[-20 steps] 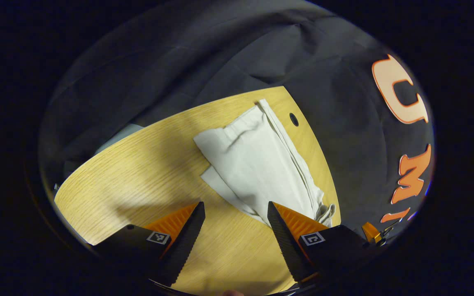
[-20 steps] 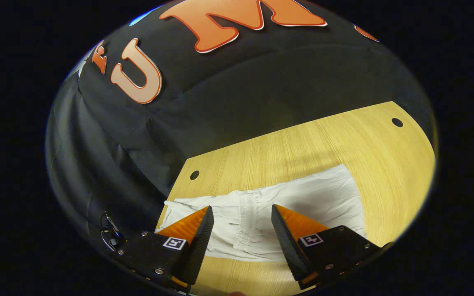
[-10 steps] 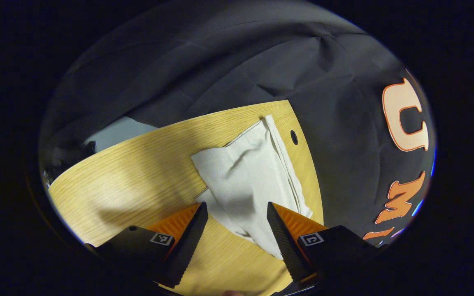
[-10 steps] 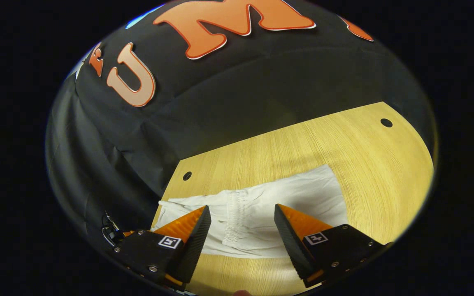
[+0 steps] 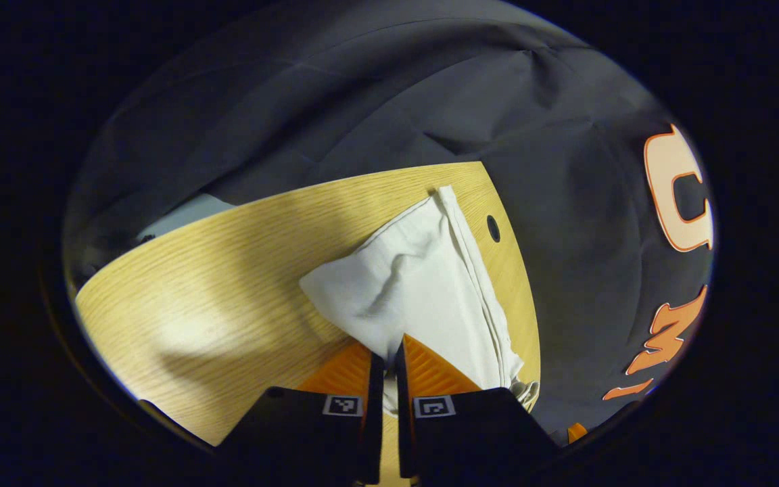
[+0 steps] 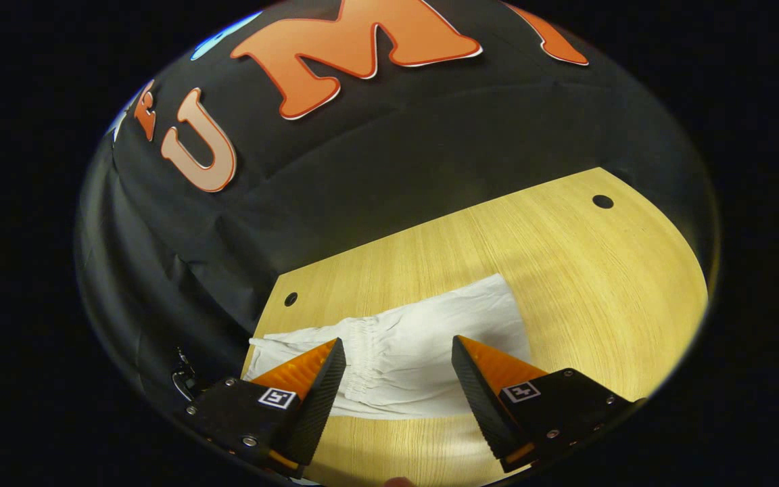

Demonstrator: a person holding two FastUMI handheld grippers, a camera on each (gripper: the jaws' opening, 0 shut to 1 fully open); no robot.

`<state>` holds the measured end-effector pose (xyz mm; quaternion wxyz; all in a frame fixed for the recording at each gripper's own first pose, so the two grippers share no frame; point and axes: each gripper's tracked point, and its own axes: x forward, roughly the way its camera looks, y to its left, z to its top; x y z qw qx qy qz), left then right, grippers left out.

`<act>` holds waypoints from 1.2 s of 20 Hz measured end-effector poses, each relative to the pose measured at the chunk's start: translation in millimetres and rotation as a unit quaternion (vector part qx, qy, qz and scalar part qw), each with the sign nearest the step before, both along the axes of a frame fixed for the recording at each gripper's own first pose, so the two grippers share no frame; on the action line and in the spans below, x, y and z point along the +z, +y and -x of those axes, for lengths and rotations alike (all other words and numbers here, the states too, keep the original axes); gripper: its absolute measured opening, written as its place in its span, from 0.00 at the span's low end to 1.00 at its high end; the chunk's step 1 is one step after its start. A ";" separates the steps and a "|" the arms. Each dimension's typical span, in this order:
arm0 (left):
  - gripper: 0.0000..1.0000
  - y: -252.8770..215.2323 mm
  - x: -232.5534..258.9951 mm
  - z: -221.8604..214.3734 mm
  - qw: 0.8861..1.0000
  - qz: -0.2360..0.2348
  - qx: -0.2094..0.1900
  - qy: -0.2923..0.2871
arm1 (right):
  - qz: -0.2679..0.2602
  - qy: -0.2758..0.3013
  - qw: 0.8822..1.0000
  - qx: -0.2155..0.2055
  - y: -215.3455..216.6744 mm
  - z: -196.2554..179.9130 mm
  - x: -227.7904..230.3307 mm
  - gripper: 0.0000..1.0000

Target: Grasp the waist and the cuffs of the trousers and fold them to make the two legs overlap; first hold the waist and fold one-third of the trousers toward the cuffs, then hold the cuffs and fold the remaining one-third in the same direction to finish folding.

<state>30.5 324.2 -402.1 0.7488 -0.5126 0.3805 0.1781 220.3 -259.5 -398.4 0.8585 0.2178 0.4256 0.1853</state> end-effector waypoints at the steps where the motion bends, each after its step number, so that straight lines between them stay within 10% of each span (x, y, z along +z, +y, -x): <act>1: 0.11 0.8 -2.6 -0.6 1.000 -0.019 -0.004 0.000 | 0.007 -0.001 1.000 0.002 -4.2 2.8 -2.5 0.95; 14: 0.04 -53.8 132.6 -51.4 0.980 -0.145 -0.091 -0.101 | 0.034 -0.021 0.999 -0.008 -57.5 14.7 -1.9 0.98; 24: 0.04 -149.1 208.7 -111.2 0.968 -0.138 -0.142 -0.154 | 0.021 -0.022 0.999 -0.036 -98.0 18.5 -1.7 0.98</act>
